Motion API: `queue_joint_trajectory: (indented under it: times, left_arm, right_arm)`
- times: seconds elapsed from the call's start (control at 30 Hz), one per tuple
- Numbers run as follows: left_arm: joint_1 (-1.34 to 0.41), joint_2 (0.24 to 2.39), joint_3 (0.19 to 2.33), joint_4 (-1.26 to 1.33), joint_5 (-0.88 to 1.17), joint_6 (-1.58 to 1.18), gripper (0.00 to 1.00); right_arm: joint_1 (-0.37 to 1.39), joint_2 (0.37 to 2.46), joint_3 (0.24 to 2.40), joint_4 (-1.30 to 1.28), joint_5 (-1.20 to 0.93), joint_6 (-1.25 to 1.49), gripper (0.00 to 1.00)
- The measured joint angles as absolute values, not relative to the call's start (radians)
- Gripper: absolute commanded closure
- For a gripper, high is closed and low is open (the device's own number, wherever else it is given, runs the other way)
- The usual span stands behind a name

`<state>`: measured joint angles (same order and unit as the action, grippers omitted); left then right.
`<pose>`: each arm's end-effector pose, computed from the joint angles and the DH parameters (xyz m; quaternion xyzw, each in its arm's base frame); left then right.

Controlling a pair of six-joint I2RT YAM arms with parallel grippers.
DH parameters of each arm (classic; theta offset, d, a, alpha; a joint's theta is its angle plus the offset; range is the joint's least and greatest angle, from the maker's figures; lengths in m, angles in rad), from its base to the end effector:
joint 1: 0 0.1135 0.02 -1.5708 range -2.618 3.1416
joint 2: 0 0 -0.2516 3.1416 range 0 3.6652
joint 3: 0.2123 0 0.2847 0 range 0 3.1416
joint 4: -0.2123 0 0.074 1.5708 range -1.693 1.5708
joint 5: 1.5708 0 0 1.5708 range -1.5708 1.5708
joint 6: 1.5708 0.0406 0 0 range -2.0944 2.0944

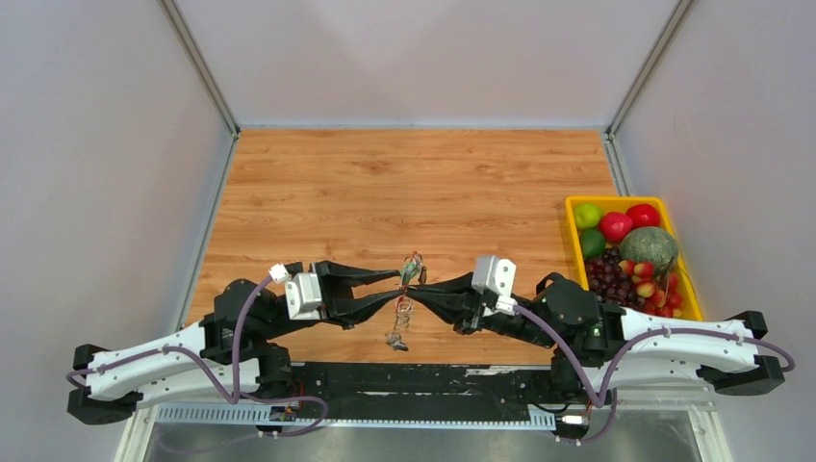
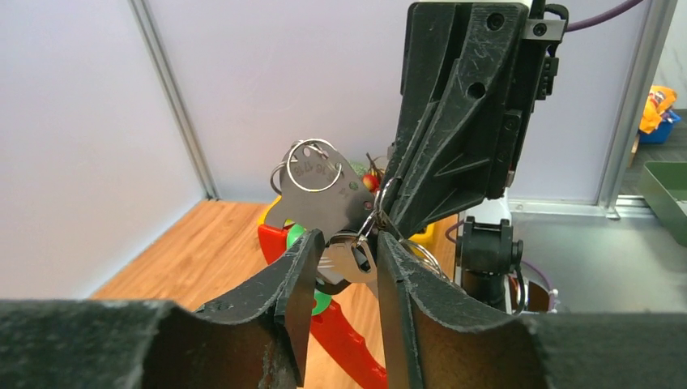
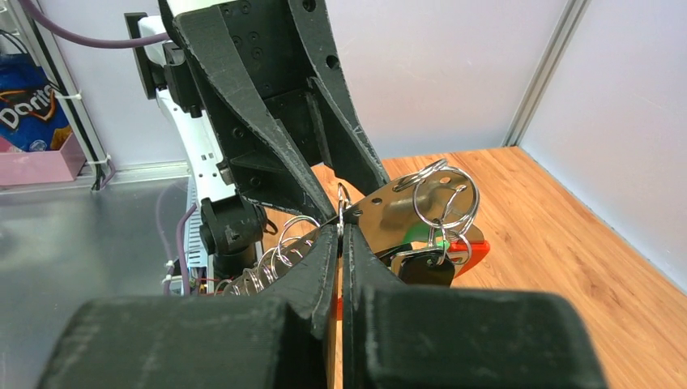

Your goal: Put the keys on the keyring

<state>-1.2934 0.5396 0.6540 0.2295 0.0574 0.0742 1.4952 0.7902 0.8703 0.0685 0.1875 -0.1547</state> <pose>0.0475 -0.1753 0.3728 0.3817 0.4313 -0.4815 0.6607 0.0248 0.2270 0.3912 -0.4292 0.4930 0.4207 0.6291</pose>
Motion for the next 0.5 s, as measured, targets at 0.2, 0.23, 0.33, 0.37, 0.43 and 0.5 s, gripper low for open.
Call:
queue_joint_trajectory:
  times: [0.2, 0.23, 0.33, 0.37, 0.43, 0.5]
  left_arm:
    - [-1.292, 0.538, 0.675, 0.186, 0.055, 0.073, 0.52]
    - [-1.291, 0.538, 0.680, 0.178, 0.058, 0.073, 0.52]
    - [-1.291, 0.543, 0.696, 0.163, 0.071, 0.071, 0.51]
    - [-1.291, 0.546, 0.702, 0.159, 0.076, 0.070, 0.51]
    - [-1.291, 0.552, 0.714, 0.150, 0.086, 0.069, 0.51]
    - [-1.290, 0.557, 0.723, 0.141, 0.101, 0.067, 0.51]
  right_arm:
    - [1.495, 0.790, 0.880, 0.057, 0.165, -0.158, 1.00]
    - [1.495, 0.791, 0.886, 0.050, 0.162, -0.159, 1.00]
    - [1.495, 0.792, 0.899, 0.041, 0.151, -0.162, 1.00]
    - [1.495, 0.792, 0.902, 0.039, 0.147, -0.163, 1.00]
    - [1.496, 0.792, 0.911, 0.028, 0.142, -0.167, 1.00]
    - [1.496, 0.791, 0.920, 0.012, 0.134, -0.168, 1.00]
